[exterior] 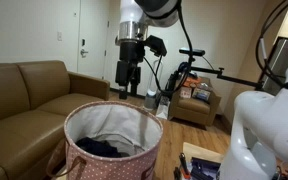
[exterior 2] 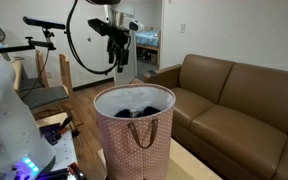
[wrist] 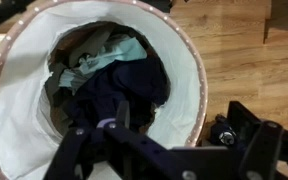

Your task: Pull out the dark blue clothing from the pink laundry bag

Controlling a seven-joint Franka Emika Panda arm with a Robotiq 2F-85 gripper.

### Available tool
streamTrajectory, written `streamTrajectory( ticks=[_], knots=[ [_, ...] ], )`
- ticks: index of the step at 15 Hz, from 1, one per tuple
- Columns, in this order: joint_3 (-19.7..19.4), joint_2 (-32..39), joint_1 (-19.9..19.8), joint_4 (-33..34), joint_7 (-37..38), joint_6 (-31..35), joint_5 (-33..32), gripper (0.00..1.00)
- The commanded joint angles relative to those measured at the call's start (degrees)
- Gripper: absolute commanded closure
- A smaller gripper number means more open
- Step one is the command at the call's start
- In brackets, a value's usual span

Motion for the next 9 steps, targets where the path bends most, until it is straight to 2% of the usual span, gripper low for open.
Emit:
streamTrajectory(
  ticks=[1,5,9],
  knots=[
    [0.9,0.1,-1.0,0.1,-0.3,-0.1,0.3,0.0],
    [1.0,0.4,-1.0,0.3,-0.1,0.4,0.1,0.0],
    [0.1,6.5,-1.0,2.8,-0.8,7.2,1.8,0.0]
  ],
)
